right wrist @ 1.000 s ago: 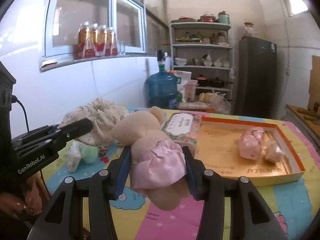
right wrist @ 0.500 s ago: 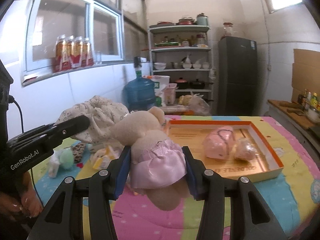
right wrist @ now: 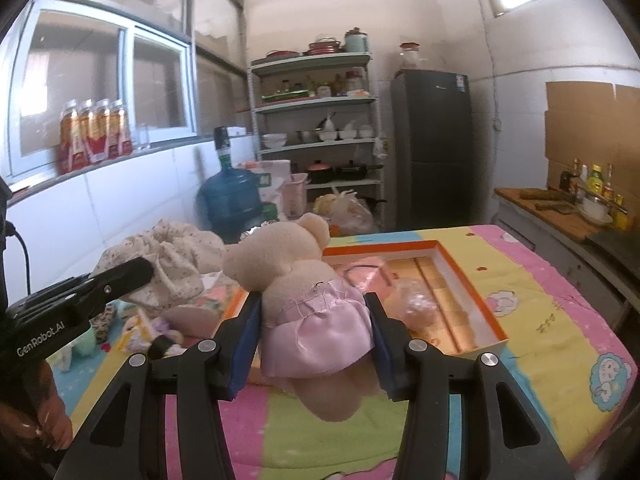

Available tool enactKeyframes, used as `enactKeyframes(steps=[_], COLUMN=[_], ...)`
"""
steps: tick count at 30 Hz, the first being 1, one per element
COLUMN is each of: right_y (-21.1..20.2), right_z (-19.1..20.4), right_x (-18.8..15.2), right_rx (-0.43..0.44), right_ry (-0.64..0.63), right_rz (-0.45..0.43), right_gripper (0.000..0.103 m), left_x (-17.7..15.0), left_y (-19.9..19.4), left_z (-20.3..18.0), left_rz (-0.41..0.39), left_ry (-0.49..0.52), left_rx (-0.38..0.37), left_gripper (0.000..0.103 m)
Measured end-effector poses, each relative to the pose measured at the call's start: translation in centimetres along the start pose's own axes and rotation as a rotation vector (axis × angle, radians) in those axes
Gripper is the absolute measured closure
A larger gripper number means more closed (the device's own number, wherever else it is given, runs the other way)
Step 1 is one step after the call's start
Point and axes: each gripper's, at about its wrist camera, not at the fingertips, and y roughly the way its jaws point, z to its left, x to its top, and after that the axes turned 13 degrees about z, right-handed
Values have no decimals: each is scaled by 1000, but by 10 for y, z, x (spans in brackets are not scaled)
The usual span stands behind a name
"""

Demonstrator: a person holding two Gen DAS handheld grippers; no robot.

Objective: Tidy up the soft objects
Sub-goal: 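Carry the scrunchie with the left gripper while the right carries the teddy bear to the box, then lower and release the scrunchie with the left gripper while the right releases the bear in the box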

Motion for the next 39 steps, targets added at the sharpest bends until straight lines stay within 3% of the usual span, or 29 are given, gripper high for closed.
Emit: enactKeyframes(steps=[15, 39], right_y=[33, 102], right_z=[-54, -71], right_x=[9, 19], right_rx=[0, 73], right_ry=[62, 99], right_rz=[42, 156], right_gripper=[51, 51], left_x=[5, 7], left_y=[58, 120], left_z=[-26, -24], left_rz=[83, 197], left_ry=[-10, -50], left_rx=[-10, 8], left_gripper=[88, 88])
